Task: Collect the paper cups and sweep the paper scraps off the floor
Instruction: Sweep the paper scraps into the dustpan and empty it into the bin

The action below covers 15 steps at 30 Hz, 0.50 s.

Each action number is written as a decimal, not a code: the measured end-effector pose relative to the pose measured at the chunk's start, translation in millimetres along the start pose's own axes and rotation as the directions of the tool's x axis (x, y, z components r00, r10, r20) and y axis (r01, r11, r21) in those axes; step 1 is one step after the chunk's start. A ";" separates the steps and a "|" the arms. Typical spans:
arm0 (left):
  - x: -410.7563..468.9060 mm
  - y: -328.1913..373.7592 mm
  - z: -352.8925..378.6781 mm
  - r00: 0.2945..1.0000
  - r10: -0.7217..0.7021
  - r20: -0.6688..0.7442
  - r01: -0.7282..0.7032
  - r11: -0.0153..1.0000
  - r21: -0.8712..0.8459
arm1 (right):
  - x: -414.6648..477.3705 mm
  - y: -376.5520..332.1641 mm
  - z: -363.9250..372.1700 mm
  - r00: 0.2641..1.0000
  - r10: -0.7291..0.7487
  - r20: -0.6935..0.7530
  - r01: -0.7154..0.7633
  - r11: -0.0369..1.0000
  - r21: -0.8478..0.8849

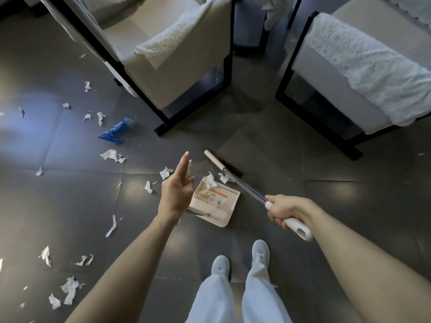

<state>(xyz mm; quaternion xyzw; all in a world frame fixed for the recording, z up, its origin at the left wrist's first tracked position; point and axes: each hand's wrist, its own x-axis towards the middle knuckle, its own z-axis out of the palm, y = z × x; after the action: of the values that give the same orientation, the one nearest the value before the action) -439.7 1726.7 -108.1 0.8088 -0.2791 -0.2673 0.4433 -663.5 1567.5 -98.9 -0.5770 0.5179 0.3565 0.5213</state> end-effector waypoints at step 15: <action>-41.6 14.3 2.2 0.966 0.149 0.210 -0.160 0.986 0.038 | -91.0 116.7 23.5 1.000 0.031 -0.004 -0.027 0.934 0.357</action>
<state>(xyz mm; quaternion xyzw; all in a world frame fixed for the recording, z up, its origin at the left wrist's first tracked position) -473.4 1747.6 -89.0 0.7642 -0.3931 -0.3067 0.4092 -792.7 1620.1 -44.2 -0.4667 0.5851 0.2613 0.6095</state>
